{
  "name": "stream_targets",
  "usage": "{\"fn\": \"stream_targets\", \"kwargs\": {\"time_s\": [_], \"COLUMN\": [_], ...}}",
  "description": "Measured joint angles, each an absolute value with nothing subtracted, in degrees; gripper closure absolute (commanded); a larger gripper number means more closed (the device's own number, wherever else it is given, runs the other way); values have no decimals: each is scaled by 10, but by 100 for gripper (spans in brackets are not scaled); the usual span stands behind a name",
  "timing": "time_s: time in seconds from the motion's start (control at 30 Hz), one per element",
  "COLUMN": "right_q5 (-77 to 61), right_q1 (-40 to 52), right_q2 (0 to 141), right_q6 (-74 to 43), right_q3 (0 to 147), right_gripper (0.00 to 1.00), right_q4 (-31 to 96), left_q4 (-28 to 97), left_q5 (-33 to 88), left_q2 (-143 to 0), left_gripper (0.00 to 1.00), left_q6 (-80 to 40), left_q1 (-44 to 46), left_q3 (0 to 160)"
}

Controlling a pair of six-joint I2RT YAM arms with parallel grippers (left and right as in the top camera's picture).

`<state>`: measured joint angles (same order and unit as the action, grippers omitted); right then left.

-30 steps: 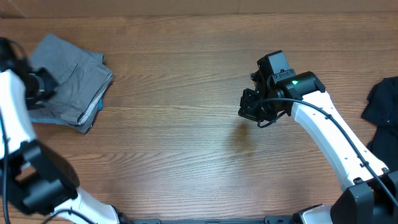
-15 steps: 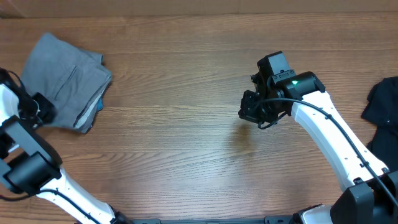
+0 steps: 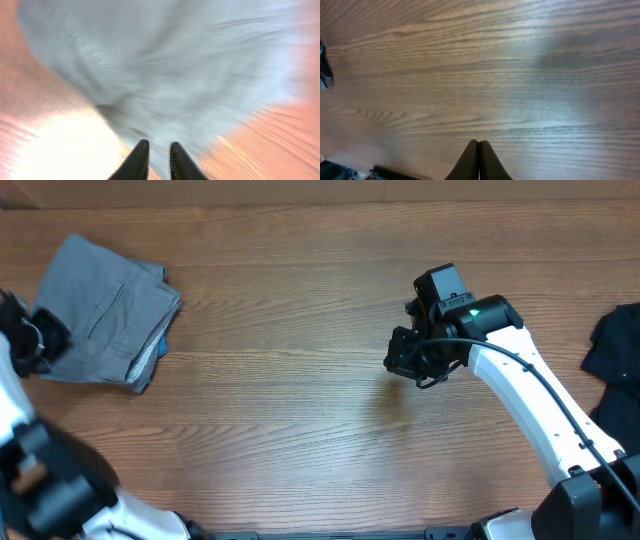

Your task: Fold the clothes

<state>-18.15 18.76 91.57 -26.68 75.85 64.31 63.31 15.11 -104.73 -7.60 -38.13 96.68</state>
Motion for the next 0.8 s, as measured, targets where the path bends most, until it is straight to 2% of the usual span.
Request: {"fn": "stream_targets", "kwargs": {"time_s": [0.13, 0.37, 0.43, 0.5, 0.57, 0.6, 0.63, 0.8], "right_q5": [-170, -134, -122, -113, -107, -105, -102, -100], "right_q1": [188, 188, 188, 188, 188, 188, 188, 188], "right_q2": [915, 835, 793, 747, 700, 679, 661, 609], "right_q6": [-248, -218, -211, -208, -203, -202, -200, -195], "right_q3": [768, 849, 875, 892, 901, 902, 902, 903], "right_gripper": [96, 96, 94, 81, 45, 20, 0, 0], "right_q4": [625, 618, 615, 610, 608, 609, 609, 612], "left_q4": [662, 757, 794, 831, 863, 876, 887, 909], "left_q5": [241, 273, 257, 239, 224, 218, 213, 191], "left_q2": [-906, -713, -677, -653, -637, -630, -627, -625], "left_gripper": [55, 0, 0, 0, 0, 0, 0, 0], "left_q6": [-10, 70, 78, 81, 82, 84, 84, 89], "left_q1": [-346, -192, -157, -130, -115, -112, -112, -112], "left_q3": [984, 992, 992, 993, 993, 993, 993, 993]}}
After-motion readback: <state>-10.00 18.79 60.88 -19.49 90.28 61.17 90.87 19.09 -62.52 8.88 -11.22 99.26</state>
